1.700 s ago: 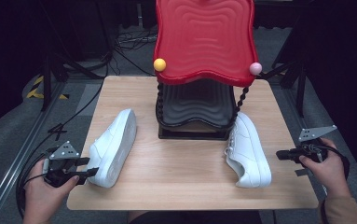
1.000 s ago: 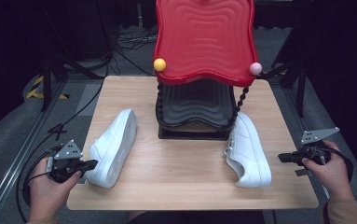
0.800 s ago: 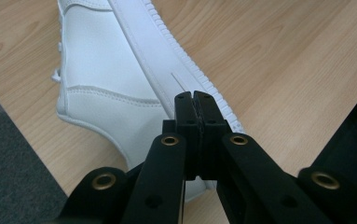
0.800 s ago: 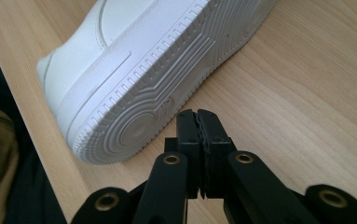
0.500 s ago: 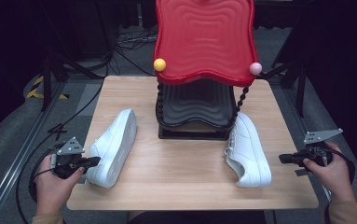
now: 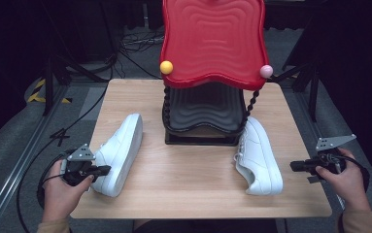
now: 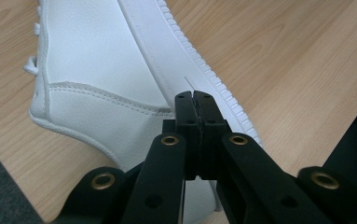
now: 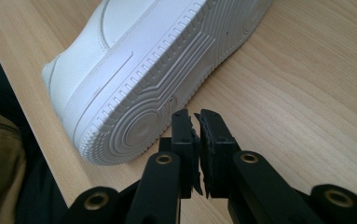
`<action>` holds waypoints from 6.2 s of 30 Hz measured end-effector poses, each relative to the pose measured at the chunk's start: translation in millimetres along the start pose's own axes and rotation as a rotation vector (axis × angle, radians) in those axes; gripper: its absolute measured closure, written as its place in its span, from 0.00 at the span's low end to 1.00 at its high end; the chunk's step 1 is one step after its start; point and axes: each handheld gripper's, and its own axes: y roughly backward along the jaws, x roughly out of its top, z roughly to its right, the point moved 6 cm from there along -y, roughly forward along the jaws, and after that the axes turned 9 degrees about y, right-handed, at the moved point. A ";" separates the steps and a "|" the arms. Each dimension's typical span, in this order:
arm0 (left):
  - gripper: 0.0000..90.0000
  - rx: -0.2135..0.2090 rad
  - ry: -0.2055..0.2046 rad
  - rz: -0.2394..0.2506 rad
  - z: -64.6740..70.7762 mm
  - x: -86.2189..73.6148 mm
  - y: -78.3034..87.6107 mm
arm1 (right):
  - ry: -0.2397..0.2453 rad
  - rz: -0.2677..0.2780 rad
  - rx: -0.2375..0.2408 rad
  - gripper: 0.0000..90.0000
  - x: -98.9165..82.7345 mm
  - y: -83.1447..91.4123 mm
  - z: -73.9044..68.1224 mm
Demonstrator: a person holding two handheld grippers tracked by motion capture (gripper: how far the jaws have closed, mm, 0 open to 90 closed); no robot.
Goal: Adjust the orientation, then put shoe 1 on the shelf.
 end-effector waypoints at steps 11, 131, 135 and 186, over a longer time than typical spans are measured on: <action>1.00 0.028 -0.037 -0.030 15.2 7.0 -2.4 | 0.008 0.010 0.027 0.91 0.4 -1.9 -1.0; 0.83 0.037 -0.030 -0.224 70.0 110.2 16.8 | -0.013 -0.036 0.045 0.83 -20.3 -17.3 -8.7; 0.82 0.061 -0.034 -0.223 70.3 119.4 28.7 | -0.011 -0.038 0.049 0.83 -20.3 -18.7 -8.3; 0.81 0.210 -0.234 -0.064 149.7 300.0 136.1 | 0.020 -0.006 0.063 0.84 -19.1 -18.0 -18.3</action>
